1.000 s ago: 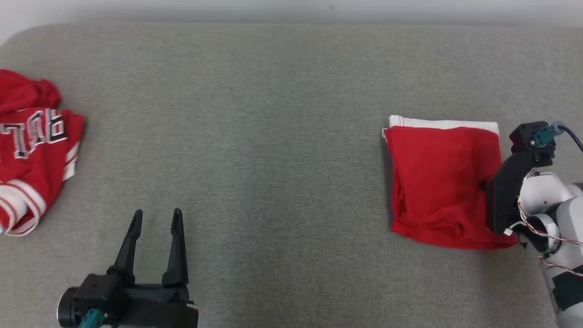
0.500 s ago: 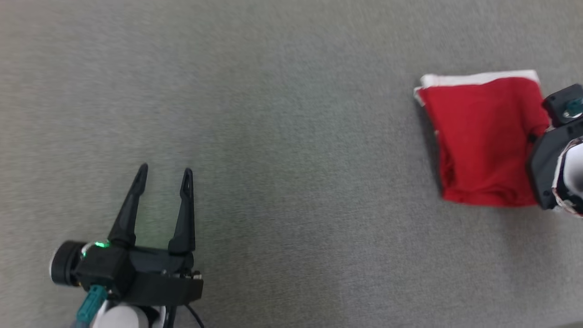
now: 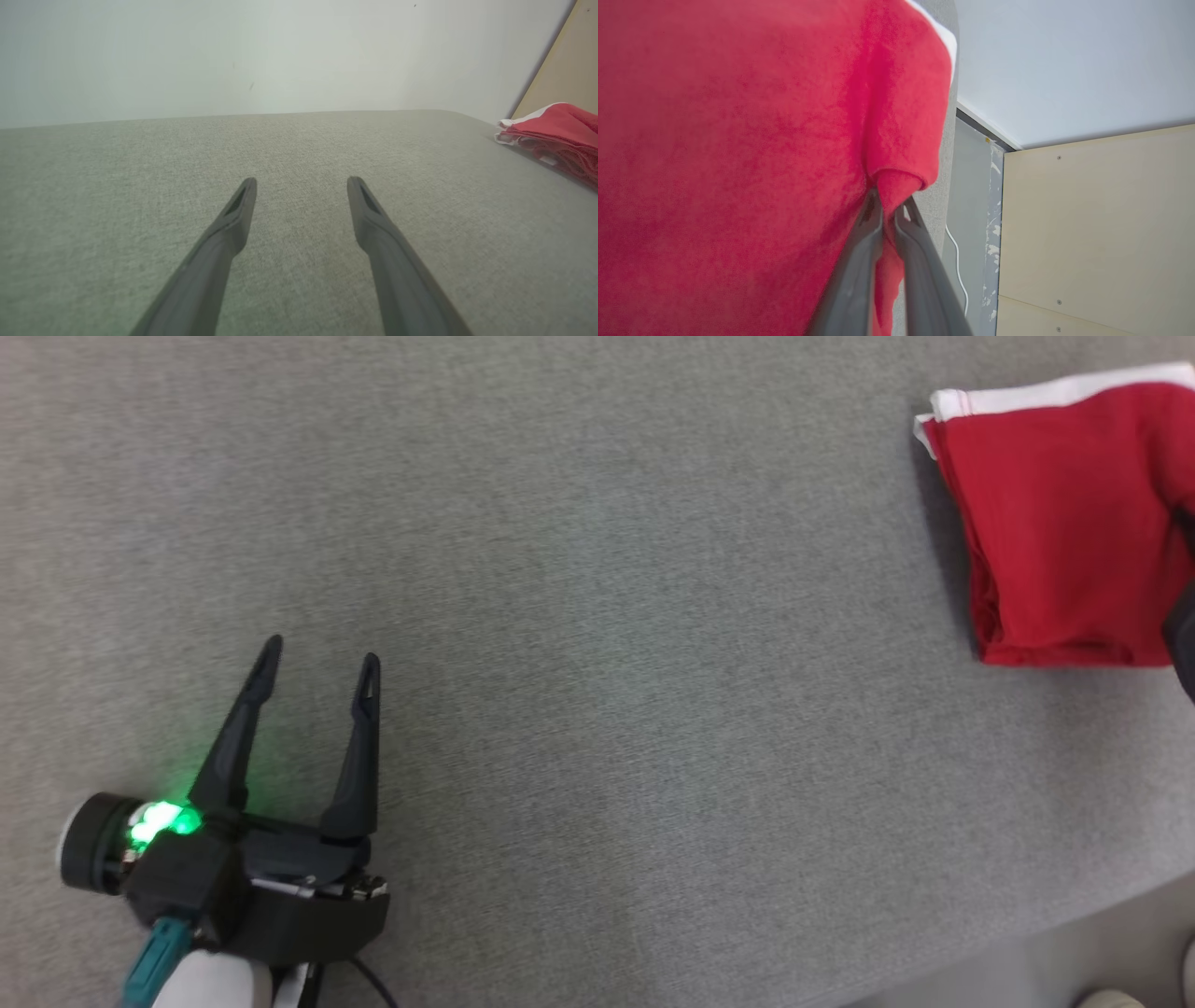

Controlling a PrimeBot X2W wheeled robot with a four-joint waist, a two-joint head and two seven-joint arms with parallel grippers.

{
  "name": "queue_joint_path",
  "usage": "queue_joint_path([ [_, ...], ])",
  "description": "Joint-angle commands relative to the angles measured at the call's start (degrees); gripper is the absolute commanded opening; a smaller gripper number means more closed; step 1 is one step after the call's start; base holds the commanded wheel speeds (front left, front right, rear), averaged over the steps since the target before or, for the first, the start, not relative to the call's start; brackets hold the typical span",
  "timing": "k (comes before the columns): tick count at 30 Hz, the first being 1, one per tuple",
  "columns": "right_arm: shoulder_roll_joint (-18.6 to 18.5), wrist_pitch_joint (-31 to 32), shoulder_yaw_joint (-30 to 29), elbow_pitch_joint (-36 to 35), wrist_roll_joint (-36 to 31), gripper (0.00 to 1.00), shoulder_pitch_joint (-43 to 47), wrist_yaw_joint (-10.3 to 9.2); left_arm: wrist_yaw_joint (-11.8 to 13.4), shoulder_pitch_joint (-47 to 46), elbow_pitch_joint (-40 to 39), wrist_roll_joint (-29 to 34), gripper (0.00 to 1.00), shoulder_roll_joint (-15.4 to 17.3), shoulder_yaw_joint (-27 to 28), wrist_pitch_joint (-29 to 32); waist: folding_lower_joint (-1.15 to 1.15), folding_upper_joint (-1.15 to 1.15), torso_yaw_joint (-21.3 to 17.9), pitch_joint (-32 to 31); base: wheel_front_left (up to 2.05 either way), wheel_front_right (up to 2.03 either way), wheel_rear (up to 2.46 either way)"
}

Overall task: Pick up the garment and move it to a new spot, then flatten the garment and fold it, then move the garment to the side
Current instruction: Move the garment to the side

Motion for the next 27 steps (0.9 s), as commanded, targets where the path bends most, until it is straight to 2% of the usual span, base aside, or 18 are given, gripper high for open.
queue_joint_path([
  [1,0.11,-2.12,0.11,0.55,-0.84,0.00,-1.45,-0.18,0.05,0.03,0.45,-0.23,1.00,0.84,0.14,-0.15,-0.01,-0.01,-2.33,1.82,0.00,0.00,0.00],
  [5,0.94,-6.38,-0.17,1.81,-2.70,0.00,-3.31,-0.18,0.04,-0.05,0.55,-0.12,1.00,1.61,-0.44,-0.09,-0.01,-0.01,-3.52,2.38,0.00,0.00,0.00],
  [15,2.18,-11.90,-3.81,4.49,-7.08,0.00,-5.43,-0.17,0.01,-0.01,1.37,-0.46,1.00,3.17,-0.75,0.15,-0.01,-0.01,-4.86,3.80,0.00,0.00,0.00],
  [27,4.65,-15.16,-7.97,5.43,-11.60,0.00,-4.97,-0.18,-0.08,-0.58,1.92,-0.22,1.00,3.66,-0.96,0.23,-0.01,-0.01,-5.40,4.51,0.00,0.00,0.00],
])
